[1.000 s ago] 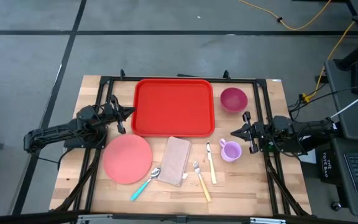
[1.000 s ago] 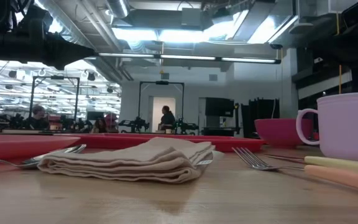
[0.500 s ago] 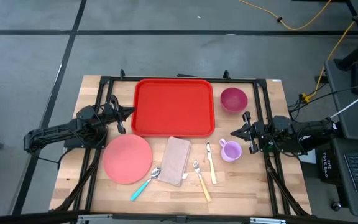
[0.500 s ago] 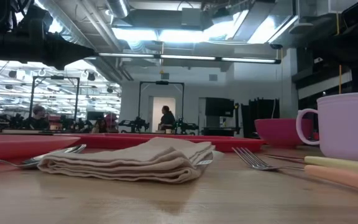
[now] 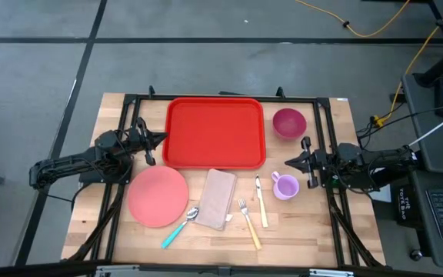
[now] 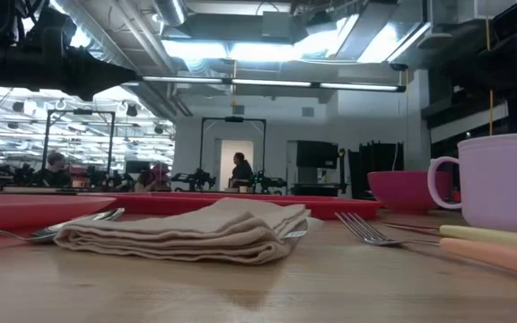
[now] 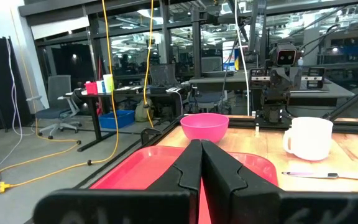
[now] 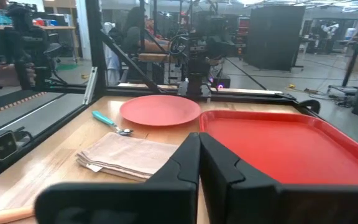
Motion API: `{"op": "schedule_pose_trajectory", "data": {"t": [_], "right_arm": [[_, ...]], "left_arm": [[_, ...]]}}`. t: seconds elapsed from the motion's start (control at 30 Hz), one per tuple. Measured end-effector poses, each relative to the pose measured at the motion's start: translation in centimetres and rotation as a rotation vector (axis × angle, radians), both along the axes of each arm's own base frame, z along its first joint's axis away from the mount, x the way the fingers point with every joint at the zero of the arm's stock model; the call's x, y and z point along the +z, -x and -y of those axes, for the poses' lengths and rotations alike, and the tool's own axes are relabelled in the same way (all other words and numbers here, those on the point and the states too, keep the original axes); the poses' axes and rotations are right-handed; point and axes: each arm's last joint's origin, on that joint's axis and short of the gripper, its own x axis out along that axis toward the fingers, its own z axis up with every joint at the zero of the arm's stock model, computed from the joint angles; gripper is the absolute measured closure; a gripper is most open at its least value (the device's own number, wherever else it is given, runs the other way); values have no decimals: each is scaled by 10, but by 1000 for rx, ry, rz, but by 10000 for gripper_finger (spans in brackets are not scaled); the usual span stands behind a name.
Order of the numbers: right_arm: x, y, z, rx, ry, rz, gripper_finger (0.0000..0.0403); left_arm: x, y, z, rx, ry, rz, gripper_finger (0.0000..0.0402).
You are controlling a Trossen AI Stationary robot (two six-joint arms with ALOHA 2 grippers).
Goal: Set up tray
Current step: Put the purple mug on top of the orange serving tray
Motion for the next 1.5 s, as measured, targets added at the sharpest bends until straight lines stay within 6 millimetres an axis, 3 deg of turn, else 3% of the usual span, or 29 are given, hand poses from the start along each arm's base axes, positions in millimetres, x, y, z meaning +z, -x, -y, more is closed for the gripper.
{"op": "schedule_pose_trajectory", "data": {"t": [0.33, 0.87, 1.23, 1.5], "right_arm": [[0, 0, 6, -196, -3, 2, 392], [4, 0, 6, -200, -39, 37, 392], [44, -1, 10, -352, -40, -62, 399], [46, -24, 10, -432, -20, -164, 397]], "left_arm": [[0, 0, 0, 0, 0, 1, 398], [0, 0, 0, -1, 6, 2, 398], [-4, -4, 1, -86, 19, -49, 399], [11, -18, -3, -78, 59, -159, 400]]}}
